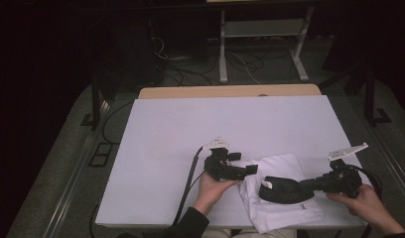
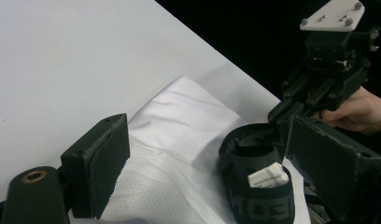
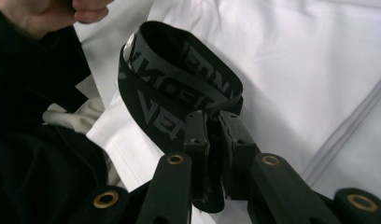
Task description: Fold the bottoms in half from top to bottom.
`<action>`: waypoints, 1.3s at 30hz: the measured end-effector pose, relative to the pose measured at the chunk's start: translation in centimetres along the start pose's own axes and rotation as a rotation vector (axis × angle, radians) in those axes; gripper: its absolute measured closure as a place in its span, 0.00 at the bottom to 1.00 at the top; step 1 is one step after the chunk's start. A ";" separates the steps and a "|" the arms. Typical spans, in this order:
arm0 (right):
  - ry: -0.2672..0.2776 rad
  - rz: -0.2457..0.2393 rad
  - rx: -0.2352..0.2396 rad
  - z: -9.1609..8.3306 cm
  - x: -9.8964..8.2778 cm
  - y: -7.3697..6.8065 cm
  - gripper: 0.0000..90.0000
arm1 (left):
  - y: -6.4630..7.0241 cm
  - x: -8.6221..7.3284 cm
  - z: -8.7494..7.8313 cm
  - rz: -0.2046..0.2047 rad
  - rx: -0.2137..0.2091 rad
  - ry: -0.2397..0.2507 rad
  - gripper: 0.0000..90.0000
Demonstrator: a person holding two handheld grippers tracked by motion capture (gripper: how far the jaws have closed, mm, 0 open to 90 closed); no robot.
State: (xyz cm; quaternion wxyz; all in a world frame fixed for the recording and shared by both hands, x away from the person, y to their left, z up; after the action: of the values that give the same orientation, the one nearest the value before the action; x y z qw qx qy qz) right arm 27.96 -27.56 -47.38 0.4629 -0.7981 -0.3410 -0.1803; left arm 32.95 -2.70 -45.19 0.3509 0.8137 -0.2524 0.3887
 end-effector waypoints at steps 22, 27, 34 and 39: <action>-0.064 -0.021 0.020 -0.8 -2.8 -0.8 0.90 | -0.3 0.2 0.3 -0.010 0.004 -0.010 0.14; -0.087 -0.022 0.009 -0.9 -3.3 -0.8 0.90 | -0.3 0.2 0.2 -0.010 0.004 -0.010 0.14; -0.119 -0.007 0.001 -1.0 -4.2 -0.7 0.89 | -0.2 0.1 0.4 -0.007 0.001 -0.016 0.14; -0.120 0.003 -0.003 -1.1 -4.4 -0.6 0.89 | -0.2 0.1 0.3 -0.009 0.001 -0.013 0.14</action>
State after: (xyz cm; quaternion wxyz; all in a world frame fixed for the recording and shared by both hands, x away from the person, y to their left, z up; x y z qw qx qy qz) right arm 24.46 -29.93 -49.06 0.4405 -0.8087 -0.3668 -0.1321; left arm 33.30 -2.83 -45.33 0.3505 0.8175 -0.2508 0.3821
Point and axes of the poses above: each handheld gripper's, and its own axes: z roughly forward along the jaws, x roughly out of its top, y roughly to its right, the point moved 7 cm from there along z, roughly forward along the jaws, and after that the axes turned 13 degrees about x, right-handed, at the moved point
